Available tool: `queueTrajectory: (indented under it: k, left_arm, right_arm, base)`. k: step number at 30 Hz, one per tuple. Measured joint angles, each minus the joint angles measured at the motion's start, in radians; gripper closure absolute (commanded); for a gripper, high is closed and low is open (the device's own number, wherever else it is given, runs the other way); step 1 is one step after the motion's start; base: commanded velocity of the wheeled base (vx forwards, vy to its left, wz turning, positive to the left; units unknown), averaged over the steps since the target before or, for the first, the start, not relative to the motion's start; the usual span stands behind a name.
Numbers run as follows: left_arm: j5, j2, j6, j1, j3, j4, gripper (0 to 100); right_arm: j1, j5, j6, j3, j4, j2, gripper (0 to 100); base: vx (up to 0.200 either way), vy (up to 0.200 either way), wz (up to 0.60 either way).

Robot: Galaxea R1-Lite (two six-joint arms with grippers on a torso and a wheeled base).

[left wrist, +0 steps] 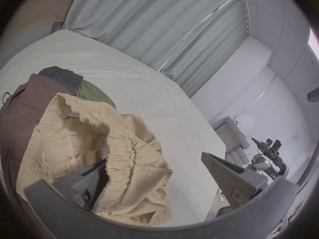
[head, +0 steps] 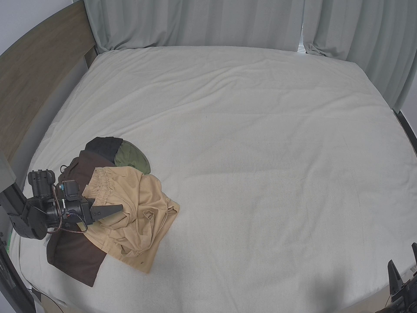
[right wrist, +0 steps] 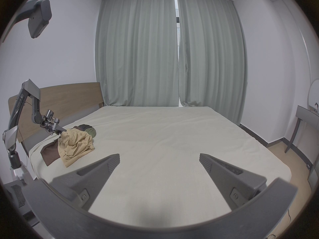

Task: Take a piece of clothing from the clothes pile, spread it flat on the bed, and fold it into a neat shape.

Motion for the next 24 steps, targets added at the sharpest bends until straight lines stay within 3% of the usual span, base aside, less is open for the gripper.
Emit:
queueTrajectory:
  k: [4, 5, 24]
  left_arm:
    - [0.003, 0.003, 0.000, -0.007, 0.002, 0.000, 0]
    - [0.004, 0.004, 0.000, -0.009, 0.002, 0.000, 100]
    - [-0.002, -0.009, -0.006, -0.009, 0.040, -0.014, 100]
  right_arm:
    - [0.000, 0.000, 0.000, 0.000, 0.000, 0.000, 0]
    - [0.000, 0.000, 0.000, 0.000, 0.000, 0.000, 0]
    - [0.000, 0.000, 0.000, 0.000, 0.000, 0.000, 0]
  base:
    - [0.000, 0.000, 0.00]
    - [0.000, 0.000, 0.00]
    - [0.000, 0.000, 0.00]
